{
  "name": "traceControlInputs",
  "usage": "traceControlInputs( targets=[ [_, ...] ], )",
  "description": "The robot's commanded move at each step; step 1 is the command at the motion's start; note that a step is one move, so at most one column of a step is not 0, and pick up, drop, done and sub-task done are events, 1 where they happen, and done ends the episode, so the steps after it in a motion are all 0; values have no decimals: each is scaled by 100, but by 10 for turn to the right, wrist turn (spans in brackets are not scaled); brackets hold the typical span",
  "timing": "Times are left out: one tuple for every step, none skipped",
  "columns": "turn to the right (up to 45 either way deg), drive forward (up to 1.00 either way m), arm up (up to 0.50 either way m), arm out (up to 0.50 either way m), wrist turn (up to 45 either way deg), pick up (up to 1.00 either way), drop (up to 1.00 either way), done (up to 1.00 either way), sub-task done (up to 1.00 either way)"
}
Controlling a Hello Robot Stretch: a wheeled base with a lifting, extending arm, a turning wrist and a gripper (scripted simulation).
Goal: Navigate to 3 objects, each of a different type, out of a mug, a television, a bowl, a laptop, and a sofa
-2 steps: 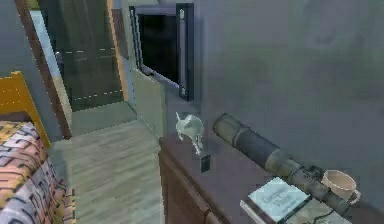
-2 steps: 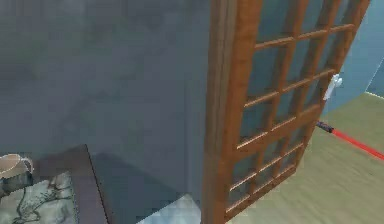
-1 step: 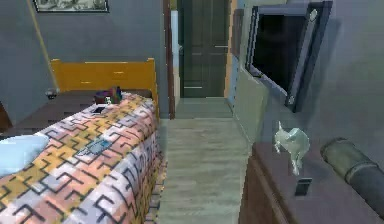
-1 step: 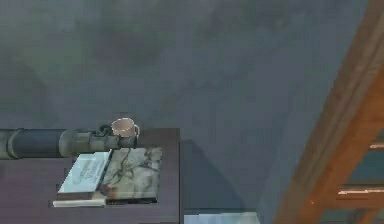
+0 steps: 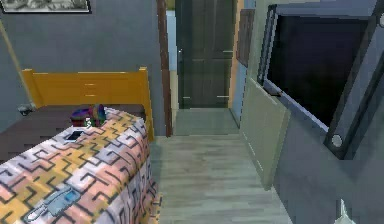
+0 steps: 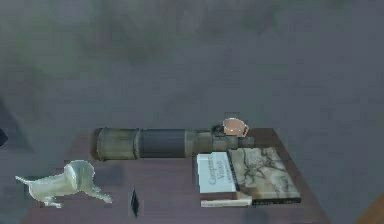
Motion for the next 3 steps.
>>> traceControlInputs(
  targets=[
    [120, 0, 0, 0, 0, 0, 0, 0, 0],
    [0, 15, 0, 0, 0, 0, 0, 0, 0],
    [180, 0, 0, 0, 0, 0, 0, 0, 0]
  ],
)
